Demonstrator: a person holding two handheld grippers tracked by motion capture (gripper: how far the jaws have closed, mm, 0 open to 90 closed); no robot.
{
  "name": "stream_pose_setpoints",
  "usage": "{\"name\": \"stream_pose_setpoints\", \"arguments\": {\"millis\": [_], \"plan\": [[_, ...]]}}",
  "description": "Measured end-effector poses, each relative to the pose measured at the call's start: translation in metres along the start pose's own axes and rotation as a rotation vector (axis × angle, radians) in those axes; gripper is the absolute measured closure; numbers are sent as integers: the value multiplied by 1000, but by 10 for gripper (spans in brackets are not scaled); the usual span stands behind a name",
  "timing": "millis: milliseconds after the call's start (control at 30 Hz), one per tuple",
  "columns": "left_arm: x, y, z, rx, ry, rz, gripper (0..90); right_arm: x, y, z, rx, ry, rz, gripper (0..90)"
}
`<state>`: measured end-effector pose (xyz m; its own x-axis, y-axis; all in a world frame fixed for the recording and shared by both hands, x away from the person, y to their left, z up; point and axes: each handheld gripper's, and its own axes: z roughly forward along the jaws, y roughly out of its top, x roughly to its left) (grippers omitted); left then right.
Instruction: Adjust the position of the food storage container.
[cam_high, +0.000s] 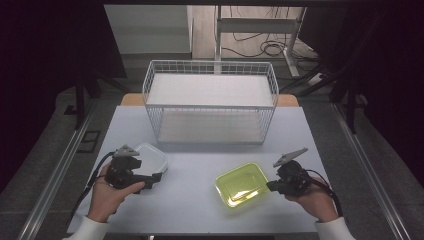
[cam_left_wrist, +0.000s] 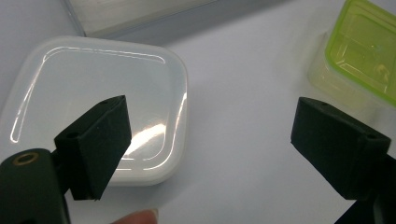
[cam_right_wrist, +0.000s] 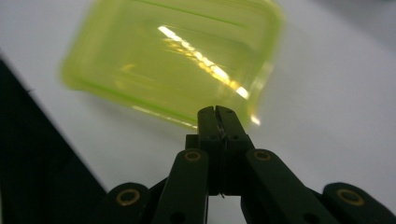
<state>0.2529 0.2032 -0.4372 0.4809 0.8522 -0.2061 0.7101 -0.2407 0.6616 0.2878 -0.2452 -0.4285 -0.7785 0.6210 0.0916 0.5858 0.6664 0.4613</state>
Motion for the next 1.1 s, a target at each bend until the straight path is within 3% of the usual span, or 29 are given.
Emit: {"name": "stream_pose_setpoints", "arguments": {"millis": [67, 100, 167, 200, 233, 467, 667, 767, 1100], "plan": [[-1, 0, 2, 2, 0, 4, 117, 11, 4, 1, 2, 41, -49, 891], [-1, 0, 2, 2, 0, 4, 117, 11, 4, 1, 2, 41, -49, 891], [-1, 0, 4, 8, 1, 11, 117, 32, 9, 7, 29, 100, -121, 891], [-1, 0, 4, 8, 1, 11, 117, 32, 9, 7, 29, 100, -121, 891], [-2, -1, 4, 13, 0, 15, 117, 42, 11, 15, 55, 131, -161, 891], [-3, -1, 5, 12, 0, 18, 117, 66, 13, 47, 143, 169, -241, 891], [-3, -1, 7, 17, 2, 24, 117, 76, 15, 65, 198, 151, -285, 892], [-4, -1, 8, 23, 1, 26, 117, 79, 17, 70, 196, 141, -290, 891], [-5, -2, 11, 39, 1, 35, 113, 80, 29, 81, 120, 73, -199, 891]]}}
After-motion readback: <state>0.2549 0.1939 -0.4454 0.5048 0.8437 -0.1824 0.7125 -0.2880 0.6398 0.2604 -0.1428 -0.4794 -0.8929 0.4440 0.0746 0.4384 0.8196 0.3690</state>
